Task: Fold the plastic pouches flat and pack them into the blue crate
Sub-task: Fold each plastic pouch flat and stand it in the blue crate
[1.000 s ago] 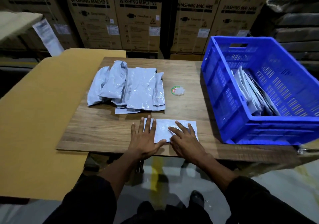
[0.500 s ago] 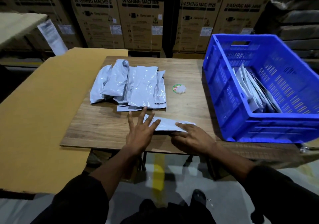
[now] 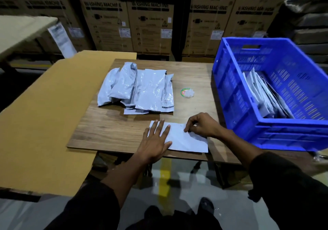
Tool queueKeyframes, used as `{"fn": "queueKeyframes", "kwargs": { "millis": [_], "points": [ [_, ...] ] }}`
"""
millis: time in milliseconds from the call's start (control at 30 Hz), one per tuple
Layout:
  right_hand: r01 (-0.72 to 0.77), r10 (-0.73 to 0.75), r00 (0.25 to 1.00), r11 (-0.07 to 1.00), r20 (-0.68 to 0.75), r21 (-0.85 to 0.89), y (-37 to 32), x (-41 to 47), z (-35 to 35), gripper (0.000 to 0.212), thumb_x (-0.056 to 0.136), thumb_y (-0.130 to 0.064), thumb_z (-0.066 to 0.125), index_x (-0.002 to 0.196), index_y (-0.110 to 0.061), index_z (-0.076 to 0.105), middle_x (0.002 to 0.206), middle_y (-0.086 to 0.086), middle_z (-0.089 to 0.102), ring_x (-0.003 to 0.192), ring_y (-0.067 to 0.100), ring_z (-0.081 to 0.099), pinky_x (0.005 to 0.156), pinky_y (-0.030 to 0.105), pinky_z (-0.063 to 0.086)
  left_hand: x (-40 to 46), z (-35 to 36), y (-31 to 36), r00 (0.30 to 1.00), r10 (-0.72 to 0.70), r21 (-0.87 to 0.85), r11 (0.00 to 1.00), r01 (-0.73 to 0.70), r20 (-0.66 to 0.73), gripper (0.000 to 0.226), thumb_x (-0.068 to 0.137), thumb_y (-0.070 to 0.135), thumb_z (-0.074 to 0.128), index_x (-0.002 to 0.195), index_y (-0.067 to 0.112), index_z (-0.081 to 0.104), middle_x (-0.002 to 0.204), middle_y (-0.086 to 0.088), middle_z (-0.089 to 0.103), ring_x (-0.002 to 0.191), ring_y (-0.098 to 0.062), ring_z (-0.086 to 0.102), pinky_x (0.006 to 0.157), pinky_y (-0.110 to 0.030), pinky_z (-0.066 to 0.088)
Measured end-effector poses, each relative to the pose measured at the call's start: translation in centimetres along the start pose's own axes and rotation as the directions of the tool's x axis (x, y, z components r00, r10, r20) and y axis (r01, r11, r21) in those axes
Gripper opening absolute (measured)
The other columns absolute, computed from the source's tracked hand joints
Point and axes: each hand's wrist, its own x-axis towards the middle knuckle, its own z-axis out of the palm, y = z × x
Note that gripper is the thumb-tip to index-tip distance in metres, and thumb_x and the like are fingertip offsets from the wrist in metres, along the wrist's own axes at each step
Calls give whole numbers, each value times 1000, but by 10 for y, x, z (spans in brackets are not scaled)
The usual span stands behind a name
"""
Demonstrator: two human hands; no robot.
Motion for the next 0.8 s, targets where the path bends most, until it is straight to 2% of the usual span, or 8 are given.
{"fn": "queueKeyframes", "kwargs": {
  "millis": [100,200,267,333,400,500,567,800],
  "points": [
    [-102,11,977,903,-215,-417,3,2,22,35,82,-11,58,110,-21,75,108,3,74,105,27,66,88,36,47,-2,11,6,996,-94,-37,995,95,8,86,88,66,-5,164,27,5,171,-7,-7,157,-30,-8,121,-56,-1],
    [81,-190,927,943,-324,-322,-6,-6,69,34,80,-12,53,109,-6,70,101,17,72,93,39,67,83,42,52,2,10,9,961,-36,12,999,41,-273,66,104,47,21,146,5,51,154,-18,46,147,-34,37,119,-58,6],
    [164,-224,931,962,-289,-218,-14,-9,93,32,86,-12,47,113,-6,63,106,17,68,96,38,63,84,41,49,8,8,19,898,23,-143,985,-95,-439,59,111,33,22,135,-5,59,140,-20,60,135,-32,54,121,-45,17],
    [193,-220,932,974,-287,-119,-15,-9,107,44,94,-18,40,134,-3,53,127,17,62,113,30,55,99,37,43,14,-3,31,877,-26,-362,916,-171,-480,57,112,29,21,135,-10,56,138,-23,60,132,-29,52,121,-31,19],
    [184,-215,927,975,-308,-126,-10,-7,116,57,94,-24,37,144,4,42,140,21,53,126,29,48,108,35,36,18,-4,36,885,-52,-430,886,-172,-462,51,109,23,28,136,-12,53,139,-25,58,132,-27,49,120,-28,20],
    [70,-122,963,974,-242,-214,-2,-3,130,69,92,-30,26,150,7,32,153,25,39,142,38,38,119,45,28,22,16,24,912,42,-326,926,-189,-407,52,109,20,23,133,-13,55,133,-26,62,121,-36,64,114,-41,35],
    [0,-68,972,957,-227,-291,2,0,138,67,95,-31,18,152,2,31,158,19,34,147,34,32,121,47,23,23,33,14,898,28,-285,944,-169,-439,48,107,18,28,135,-7,56,136,-20,63,124,-33,63,113,-42,34],
    [-66,-52,965,899,-256,-432,6,-1,142,61,102,-32,20,152,-3,35,157,14,37,147,27,34,121,44,25,15,45,12,759,74,-71,985,-157,-646,43,104,15,41,139,-3,57,146,-15,56,136,-30,54,110,-50,44]
  ]
}}
